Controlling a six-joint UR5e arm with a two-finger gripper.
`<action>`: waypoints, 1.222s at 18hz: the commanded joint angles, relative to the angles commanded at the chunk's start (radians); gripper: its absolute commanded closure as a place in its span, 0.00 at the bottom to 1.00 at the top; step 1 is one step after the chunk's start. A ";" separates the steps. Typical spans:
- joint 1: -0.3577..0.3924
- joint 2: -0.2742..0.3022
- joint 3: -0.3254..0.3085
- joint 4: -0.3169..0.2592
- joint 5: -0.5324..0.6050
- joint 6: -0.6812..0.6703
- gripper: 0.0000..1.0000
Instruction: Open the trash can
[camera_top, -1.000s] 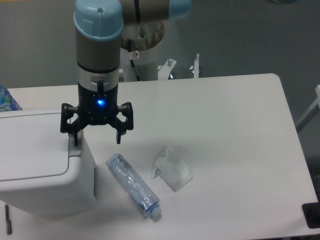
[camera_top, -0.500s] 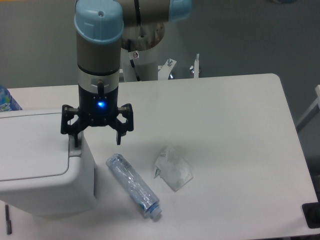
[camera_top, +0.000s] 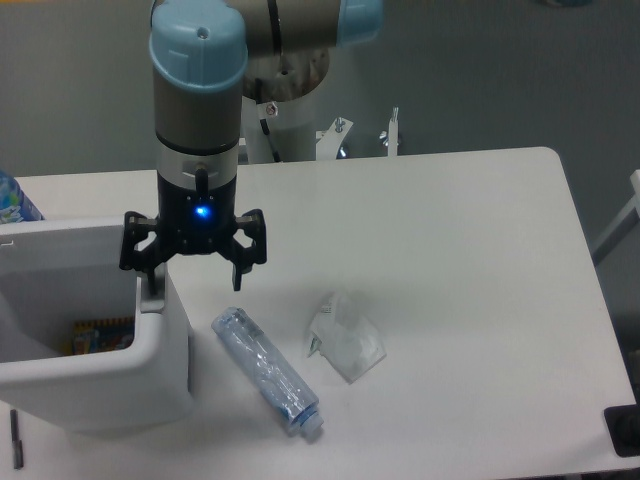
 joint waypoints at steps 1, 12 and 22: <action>0.002 0.002 0.005 0.000 0.000 0.000 0.00; 0.144 0.006 0.120 0.064 0.017 0.029 0.00; 0.267 0.012 0.126 -0.018 0.145 0.369 0.00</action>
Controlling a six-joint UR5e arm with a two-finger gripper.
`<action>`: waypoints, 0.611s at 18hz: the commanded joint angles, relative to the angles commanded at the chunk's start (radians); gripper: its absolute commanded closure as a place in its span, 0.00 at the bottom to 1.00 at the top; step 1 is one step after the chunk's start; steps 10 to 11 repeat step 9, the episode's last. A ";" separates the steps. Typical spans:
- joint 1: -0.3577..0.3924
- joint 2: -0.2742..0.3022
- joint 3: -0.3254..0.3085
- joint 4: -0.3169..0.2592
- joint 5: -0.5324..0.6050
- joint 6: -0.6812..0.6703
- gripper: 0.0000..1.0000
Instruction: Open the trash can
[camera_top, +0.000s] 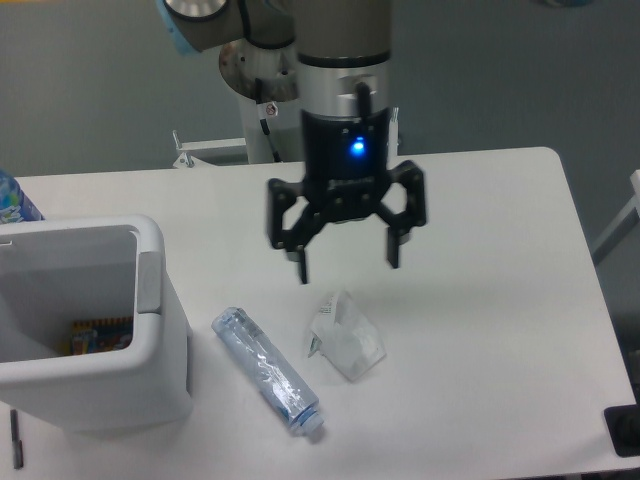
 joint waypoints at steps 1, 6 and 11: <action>-0.002 -0.002 0.000 -0.015 0.031 0.057 0.00; -0.006 -0.017 -0.002 -0.019 0.140 0.132 0.00; -0.002 -0.015 0.000 -0.016 0.138 0.136 0.00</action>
